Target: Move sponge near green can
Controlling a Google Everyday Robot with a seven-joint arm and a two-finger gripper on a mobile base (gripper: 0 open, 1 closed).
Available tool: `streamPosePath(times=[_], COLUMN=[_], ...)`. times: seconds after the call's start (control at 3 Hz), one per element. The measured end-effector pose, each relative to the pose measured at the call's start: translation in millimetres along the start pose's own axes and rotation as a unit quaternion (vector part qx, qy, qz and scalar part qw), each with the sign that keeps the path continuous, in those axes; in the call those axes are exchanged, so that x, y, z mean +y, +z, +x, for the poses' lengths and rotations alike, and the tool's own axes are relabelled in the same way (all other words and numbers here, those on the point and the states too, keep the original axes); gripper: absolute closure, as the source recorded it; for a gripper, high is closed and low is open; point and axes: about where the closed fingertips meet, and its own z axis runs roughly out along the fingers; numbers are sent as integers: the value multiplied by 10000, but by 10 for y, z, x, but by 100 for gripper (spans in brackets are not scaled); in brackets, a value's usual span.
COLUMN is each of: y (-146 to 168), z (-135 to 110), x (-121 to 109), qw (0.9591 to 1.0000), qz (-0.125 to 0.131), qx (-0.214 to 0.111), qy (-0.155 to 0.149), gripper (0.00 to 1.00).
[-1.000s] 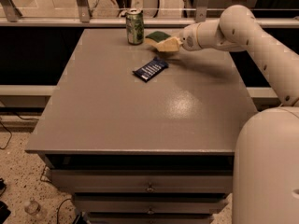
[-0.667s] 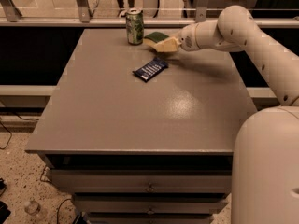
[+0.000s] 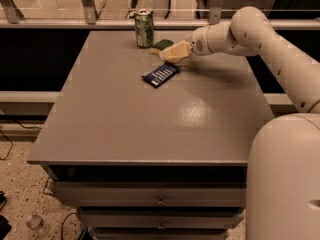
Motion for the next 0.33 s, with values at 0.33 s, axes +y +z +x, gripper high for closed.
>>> streamPosePath(times=[0.33], y=[1], z=[0], x=[1], qw=[10000], qz=[-1], qx=[0], qy=[0], gripper=[0])
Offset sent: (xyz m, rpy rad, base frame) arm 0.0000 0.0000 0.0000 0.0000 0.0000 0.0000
